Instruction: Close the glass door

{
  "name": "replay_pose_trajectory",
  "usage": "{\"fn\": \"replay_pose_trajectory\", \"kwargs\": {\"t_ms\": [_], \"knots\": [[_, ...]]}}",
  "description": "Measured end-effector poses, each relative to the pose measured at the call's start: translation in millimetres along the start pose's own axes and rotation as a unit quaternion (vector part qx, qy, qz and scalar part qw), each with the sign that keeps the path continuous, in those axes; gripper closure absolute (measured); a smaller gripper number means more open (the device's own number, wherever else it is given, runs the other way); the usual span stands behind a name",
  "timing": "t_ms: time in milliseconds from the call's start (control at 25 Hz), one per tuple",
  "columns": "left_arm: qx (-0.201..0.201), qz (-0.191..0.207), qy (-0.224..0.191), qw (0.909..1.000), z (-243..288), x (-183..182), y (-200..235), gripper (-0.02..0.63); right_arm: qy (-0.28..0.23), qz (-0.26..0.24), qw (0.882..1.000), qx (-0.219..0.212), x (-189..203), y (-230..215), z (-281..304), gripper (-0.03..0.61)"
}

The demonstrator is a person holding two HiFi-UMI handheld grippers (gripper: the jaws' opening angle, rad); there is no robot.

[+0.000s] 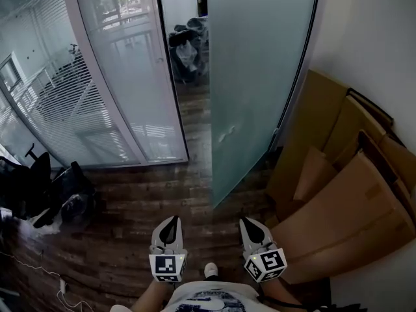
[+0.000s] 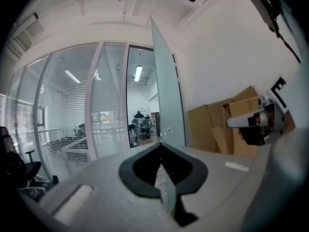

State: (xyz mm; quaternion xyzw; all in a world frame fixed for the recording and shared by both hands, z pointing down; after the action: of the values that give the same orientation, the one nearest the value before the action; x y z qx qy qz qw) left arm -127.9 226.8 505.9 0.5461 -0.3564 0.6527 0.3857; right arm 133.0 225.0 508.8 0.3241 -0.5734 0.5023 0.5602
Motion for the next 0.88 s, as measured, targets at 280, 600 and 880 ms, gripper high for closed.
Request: {"fn": "replay_pose_trajectory", "kwargs": {"t_ms": [280, 600, 880], "knots": [[0.000, 0.009, -0.006, 0.9999, 8.0, 6.8, 27.7, 0.611, -0.009, -0.006, 1.000, 0.001, -5.5, 13.8, 22.0, 0.571], [0.016, -0.003, -0.006, 0.9998, 16.4, 2.7, 27.9, 0.611, -0.005, -0.008, 1.000, 0.015, -4.3, 11.8, 24.8, 0.571], [0.015, -0.002, -0.004, 0.9999, 19.1, 7.7, 28.2, 0.611, -0.003, -0.012, 1.000, 0.017, -5.2, 9.7, 25.3, 0.571]]}}
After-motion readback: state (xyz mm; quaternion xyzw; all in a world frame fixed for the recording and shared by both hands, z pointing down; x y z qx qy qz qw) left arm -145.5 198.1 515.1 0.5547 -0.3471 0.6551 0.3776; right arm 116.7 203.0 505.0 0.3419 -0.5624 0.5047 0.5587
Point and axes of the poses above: the fingertips, and each gripper's own axes: z forward along the fingers, y to its left, x out of its underside, the point moved 9 cm from there along -z, backward along the fingers, and after that the axes turned 11 degrees about x, right-handed, at the moved point
